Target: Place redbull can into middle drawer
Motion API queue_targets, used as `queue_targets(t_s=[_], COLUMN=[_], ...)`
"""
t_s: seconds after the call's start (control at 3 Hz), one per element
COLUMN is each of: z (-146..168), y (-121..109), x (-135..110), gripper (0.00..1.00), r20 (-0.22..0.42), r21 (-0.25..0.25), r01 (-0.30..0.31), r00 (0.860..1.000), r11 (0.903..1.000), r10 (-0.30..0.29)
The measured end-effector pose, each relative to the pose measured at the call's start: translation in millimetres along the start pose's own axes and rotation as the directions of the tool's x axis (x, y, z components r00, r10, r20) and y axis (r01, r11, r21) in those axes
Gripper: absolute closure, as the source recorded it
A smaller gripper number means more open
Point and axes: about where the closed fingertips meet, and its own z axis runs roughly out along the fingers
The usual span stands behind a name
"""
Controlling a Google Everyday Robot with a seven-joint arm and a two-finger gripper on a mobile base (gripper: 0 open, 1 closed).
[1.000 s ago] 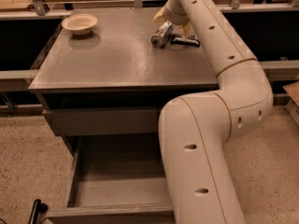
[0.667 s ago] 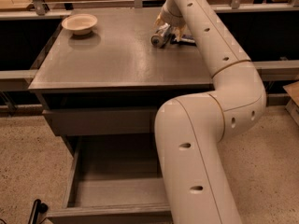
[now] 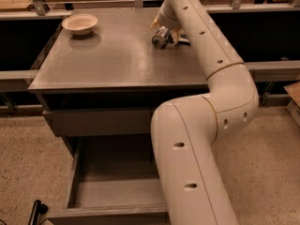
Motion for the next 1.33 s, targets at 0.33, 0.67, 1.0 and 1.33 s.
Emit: queue_targets(t_s=[0.33, 0.67, 1.0, 1.33], z=[3, 4, 0, -31], y=[-7, -11, -14, -16], x=[-6, -9, -17, -27], gripper=[0.63, 0.86, 0.98, 1.00], r20=[0.016, 0.027, 0.065, 0.143], r21=[0.012, 0.021, 0.050, 0.115], r01=[0.010, 0.018, 0.003, -0.081], r00=[1.000, 0.999, 0.998, 0.988], r11=[0.9999, 0.9996, 0.9987, 0.9901], r10=[-0.010, -0.019, -0.006, 0.064])
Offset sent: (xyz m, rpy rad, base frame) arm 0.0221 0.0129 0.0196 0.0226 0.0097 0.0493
